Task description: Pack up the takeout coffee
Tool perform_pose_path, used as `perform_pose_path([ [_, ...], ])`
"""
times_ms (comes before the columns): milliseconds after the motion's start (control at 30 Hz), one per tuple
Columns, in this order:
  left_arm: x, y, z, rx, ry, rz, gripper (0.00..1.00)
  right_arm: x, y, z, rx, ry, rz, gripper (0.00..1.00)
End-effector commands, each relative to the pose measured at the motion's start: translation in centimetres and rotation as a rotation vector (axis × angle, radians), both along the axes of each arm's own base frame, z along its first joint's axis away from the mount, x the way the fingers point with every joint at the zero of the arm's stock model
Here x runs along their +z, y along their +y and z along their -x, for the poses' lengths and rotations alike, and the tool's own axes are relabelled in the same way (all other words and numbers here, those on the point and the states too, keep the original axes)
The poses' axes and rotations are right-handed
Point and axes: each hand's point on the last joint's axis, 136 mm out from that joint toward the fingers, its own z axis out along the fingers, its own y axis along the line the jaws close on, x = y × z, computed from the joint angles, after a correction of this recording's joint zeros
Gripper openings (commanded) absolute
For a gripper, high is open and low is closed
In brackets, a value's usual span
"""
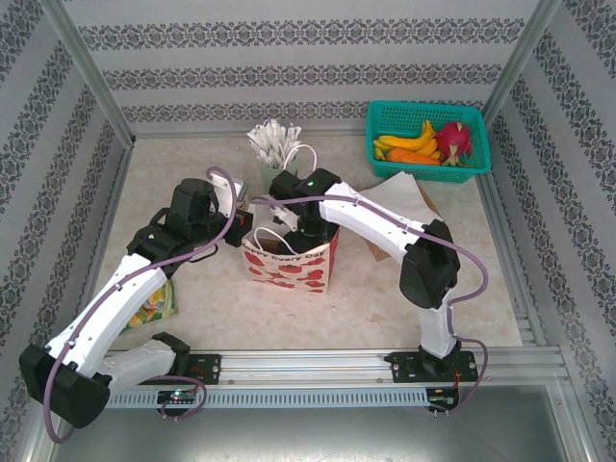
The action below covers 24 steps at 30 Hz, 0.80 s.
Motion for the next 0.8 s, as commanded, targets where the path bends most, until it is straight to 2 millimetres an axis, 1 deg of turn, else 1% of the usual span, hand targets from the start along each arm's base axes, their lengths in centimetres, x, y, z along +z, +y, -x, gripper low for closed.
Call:
perform_pose_path([
  [0, -1.5, 0.2, 0.7, 0.009, 0.050, -0.023, 0.00, 1.2, -0.3, 1.0, 0.007, -0.005, -0.008, 0.98],
  [400, -1.3, 0.3, 0.7, 0.008, 0.045, -0.026, 0.00, 3.7, -0.9, 1.1, -0.020, -0.036, -0.012, 0.98],
  [600, -1.3, 0.2, 0.7, 0.007, 0.045, -0.022, 0.00, 4.9, -0.3, 0.8, -0.027, -0.056, -0.066, 0.98],
  [767, -1.4, 0.3, 0.6, 0.011, 0.047, -0.026, 0.00, 5.9, -0.3, 0.8, -0.020, -0.064, -0.077, 0.98],
])
